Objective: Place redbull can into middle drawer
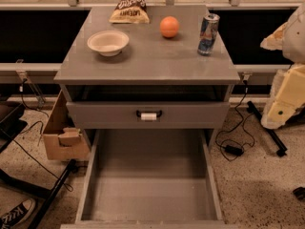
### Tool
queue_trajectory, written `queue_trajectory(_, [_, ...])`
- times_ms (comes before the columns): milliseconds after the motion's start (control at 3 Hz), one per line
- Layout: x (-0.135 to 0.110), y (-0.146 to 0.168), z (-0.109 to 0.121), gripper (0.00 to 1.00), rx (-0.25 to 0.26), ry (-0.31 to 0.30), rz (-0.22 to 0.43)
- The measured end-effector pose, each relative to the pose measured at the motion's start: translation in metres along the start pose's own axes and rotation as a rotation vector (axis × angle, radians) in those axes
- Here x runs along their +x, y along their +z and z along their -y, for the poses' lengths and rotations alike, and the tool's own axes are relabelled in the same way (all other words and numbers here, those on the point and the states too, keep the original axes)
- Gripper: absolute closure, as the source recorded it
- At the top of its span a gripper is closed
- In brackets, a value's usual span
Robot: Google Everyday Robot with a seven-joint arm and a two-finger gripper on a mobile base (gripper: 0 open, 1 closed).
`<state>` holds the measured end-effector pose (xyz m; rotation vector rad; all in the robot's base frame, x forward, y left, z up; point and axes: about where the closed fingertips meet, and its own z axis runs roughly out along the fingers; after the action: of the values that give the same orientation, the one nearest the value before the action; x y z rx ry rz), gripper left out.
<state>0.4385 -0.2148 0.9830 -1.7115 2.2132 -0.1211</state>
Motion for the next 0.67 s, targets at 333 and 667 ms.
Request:
queue_trajectory(333, [0.0,0.0,0.0,0.0,0.0,0.0,0.0])
queue_trajectory(667, [-0.0004,0.0077,0.0086,0.0,0.022,0.027,0.072])
